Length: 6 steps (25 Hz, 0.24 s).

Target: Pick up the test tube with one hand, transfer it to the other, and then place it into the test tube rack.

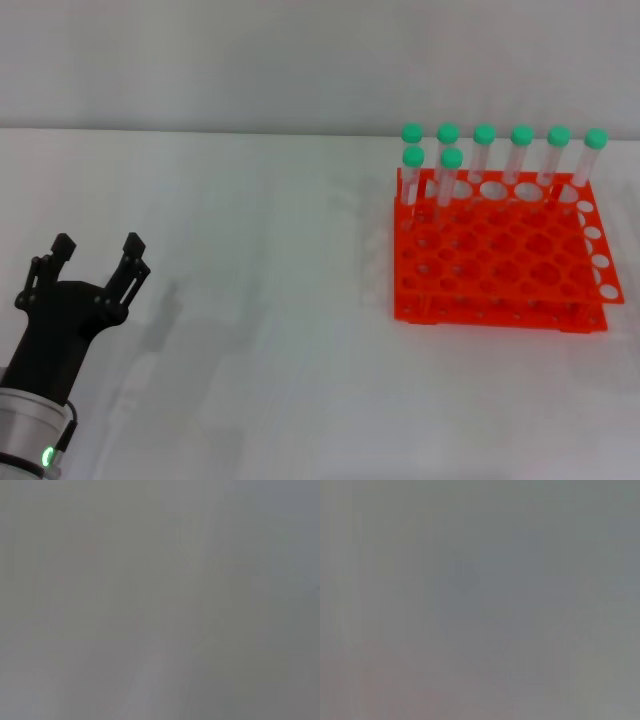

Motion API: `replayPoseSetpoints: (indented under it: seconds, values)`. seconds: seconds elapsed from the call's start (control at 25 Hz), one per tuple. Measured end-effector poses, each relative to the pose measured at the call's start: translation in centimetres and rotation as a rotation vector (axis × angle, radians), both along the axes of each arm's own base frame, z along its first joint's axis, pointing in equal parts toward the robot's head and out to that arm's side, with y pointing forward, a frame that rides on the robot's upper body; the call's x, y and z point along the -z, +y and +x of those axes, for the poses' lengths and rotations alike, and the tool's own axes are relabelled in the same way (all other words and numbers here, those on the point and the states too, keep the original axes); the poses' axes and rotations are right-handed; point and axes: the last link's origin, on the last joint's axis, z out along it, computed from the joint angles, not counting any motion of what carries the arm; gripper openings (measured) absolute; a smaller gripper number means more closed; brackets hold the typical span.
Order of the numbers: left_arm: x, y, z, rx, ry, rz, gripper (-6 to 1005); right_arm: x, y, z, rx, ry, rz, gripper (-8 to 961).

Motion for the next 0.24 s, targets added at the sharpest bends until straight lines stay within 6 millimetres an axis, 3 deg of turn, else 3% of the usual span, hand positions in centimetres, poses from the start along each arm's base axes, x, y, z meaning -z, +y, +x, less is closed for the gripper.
replayPoseSetpoints:
  seconds: [0.24]
  values:
    - [0.24, 0.57, 0.1, -0.007, -0.067, -0.031, 881, 0.14, -0.82, 0.86, 0.034, 0.0, 0.003, 568]
